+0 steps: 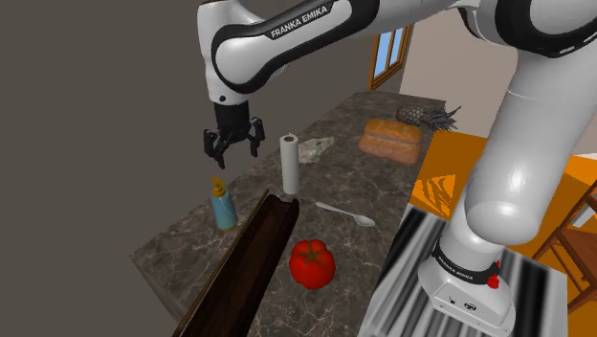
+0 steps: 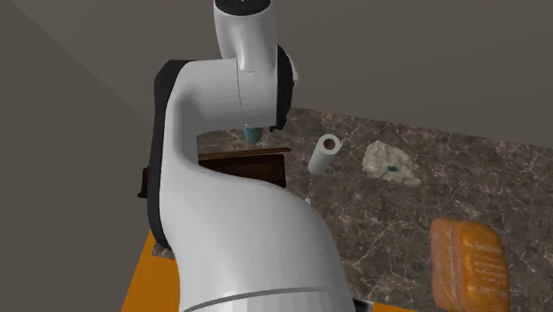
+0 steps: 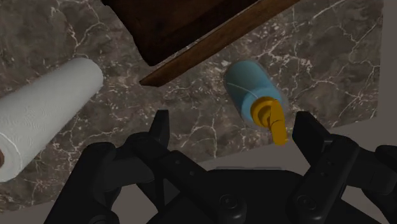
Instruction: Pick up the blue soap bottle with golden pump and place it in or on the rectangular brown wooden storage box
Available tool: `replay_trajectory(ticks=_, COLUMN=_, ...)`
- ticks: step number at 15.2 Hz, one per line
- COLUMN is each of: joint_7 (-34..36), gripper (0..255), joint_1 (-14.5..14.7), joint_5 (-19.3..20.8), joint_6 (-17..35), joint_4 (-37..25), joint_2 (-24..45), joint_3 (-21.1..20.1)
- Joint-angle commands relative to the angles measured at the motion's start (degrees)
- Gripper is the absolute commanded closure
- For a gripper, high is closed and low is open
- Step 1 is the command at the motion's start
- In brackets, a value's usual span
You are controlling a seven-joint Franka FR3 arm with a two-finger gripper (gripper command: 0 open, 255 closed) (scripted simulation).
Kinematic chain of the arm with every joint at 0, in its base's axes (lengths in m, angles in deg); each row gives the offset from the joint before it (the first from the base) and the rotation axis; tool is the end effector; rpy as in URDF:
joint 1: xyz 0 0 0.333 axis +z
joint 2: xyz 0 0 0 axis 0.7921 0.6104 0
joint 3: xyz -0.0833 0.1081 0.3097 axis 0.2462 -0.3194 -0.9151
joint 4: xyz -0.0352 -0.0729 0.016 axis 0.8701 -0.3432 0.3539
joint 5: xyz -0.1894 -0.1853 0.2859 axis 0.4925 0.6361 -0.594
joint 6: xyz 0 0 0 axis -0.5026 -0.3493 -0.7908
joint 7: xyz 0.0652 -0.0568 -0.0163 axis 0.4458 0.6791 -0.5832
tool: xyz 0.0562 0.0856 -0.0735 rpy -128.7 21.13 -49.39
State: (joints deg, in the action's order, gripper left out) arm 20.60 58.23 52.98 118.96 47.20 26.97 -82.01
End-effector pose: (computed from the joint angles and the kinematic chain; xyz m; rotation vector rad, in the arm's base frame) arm 0.5173 0.2554 0.4739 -3.0904 0.2001 -0.0407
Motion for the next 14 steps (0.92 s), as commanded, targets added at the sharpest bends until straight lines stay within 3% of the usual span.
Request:
replay_trajectory(ticks=1, joint_7=2.24, gripper=0, joint_1=0.89, joint_5=1.43, joint_6=0.61, joint_4=-3.53, joint_2=4.32, joint_3=-0.58)
replay_trajectory(ticks=5, joint_7=5.77, gripper=0, joint_1=3.08, joint_5=4.20, joint_6=0.76, joint_4=-11.12, joint_2=12.48, joint_3=-0.88)
replay_trajectory(ticks=14, joint_7=6.40, gripper=0, joint_1=3.47, joint_5=5.17, joint_6=5.81, joint_4=-8.12, joint_2=14.66, joint_3=-0.55)
